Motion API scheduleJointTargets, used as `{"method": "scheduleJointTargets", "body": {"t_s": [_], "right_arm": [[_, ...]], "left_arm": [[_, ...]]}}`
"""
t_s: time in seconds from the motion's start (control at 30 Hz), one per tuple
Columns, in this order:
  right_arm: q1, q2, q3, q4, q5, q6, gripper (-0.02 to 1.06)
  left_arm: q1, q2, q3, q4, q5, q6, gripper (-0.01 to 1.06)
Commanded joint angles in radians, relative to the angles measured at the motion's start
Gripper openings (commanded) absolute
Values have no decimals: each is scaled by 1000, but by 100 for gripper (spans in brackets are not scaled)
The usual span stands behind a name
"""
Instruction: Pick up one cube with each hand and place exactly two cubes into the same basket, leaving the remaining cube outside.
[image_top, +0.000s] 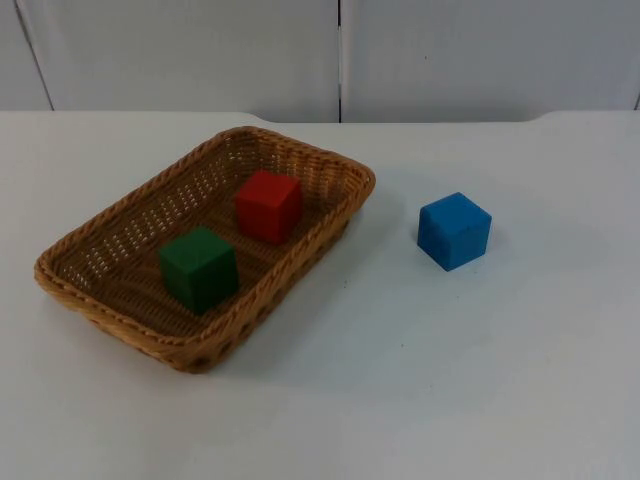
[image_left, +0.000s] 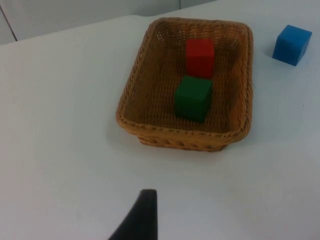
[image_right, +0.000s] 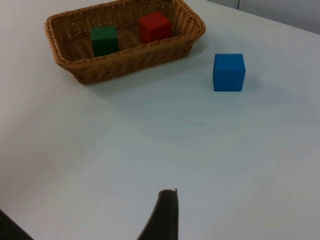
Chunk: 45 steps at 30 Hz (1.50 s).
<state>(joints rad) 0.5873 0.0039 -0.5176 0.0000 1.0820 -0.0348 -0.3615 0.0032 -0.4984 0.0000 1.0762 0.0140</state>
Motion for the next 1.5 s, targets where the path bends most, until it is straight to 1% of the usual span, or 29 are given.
{"method": "scheduleJointTargets", "body": {"t_s": [0.0, 1.47], "right_arm": [[4, -4, 2, 5, -5, 1, 76], [4, -4, 2, 5, -5, 1, 76]], "left_arm": [[3, -3, 5, 0, 0, 0, 97], [3, -3, 5, 0, 0, 0, 97]]}}
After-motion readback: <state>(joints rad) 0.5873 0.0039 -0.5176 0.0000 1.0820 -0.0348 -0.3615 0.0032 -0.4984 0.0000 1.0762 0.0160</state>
